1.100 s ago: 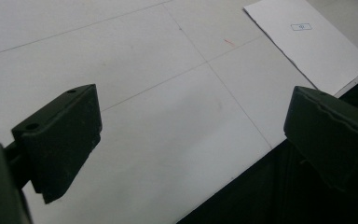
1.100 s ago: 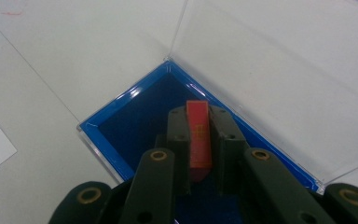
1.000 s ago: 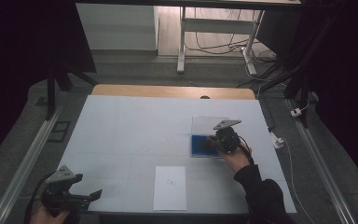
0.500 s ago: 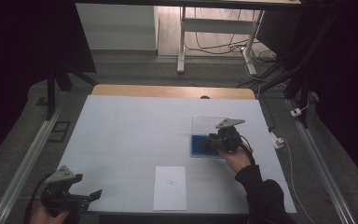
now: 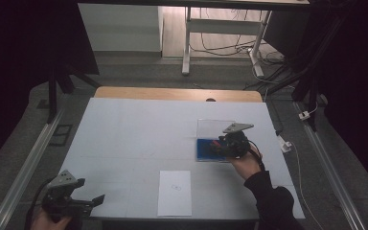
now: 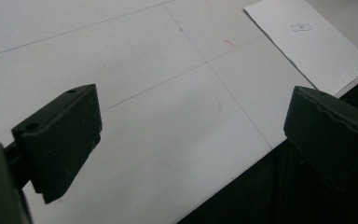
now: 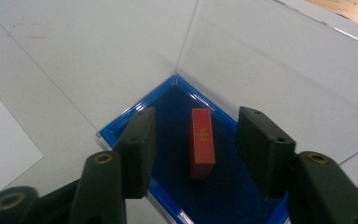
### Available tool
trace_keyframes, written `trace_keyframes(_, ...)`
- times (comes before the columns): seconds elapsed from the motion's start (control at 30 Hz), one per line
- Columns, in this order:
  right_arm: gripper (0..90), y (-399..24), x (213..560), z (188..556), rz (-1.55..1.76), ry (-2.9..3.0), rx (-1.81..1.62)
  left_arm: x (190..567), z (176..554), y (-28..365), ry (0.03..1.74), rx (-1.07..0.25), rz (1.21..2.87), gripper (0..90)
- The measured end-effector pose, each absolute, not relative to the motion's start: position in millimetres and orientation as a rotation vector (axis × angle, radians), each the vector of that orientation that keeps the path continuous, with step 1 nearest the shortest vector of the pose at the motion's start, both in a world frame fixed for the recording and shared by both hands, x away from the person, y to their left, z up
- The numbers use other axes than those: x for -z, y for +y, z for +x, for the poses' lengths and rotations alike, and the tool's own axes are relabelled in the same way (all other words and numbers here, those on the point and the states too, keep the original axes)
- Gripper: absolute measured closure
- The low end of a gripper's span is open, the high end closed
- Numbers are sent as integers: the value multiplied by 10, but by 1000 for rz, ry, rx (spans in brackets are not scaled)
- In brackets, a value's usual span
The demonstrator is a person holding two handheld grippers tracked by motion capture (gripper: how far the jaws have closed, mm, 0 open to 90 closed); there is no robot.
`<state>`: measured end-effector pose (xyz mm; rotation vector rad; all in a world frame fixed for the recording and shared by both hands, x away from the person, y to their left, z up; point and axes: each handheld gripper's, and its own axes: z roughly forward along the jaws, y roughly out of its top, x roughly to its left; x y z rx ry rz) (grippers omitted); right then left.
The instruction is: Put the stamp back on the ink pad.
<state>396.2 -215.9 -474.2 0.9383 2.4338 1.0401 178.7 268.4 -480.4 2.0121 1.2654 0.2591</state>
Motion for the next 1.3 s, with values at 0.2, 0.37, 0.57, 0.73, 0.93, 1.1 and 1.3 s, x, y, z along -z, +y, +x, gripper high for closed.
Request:
trace_keyframes(0.2,353,-2160,4725,3921,947,2434,-1055,4804,1786,2685,1267,-259,2010,46)
trace_keyframes(0.37,237,-2157,4718,3891,969,2419,-1068,4804,1786,2688,1266,-263,2011,46)
trace_keyframes(0.57,151,-2164,4703,3841,983,2411,-1075,4805,1785,2689,1266,-260,2007,46)
trace_keyframes(0.73,90,-2191,4670,3818,1004,2416,-1071,4805,1784,2693,1267,-259,2005,46)
trace_keyframes(0.93,62,-2253,4616,3785,1042,2405,-1116,4805,1785,2697,1270,-258,2002,46)
trace_keyframes(1.1,20,-2280,4592,3740,1037,2420,-1127,4805,1784,2698,1273,-258,2000,46)
trace_keyframes(1.3,0,-2281,4574,3654,1008,2436,-1101,4805,1785,2698,1274,-257,1999,46)
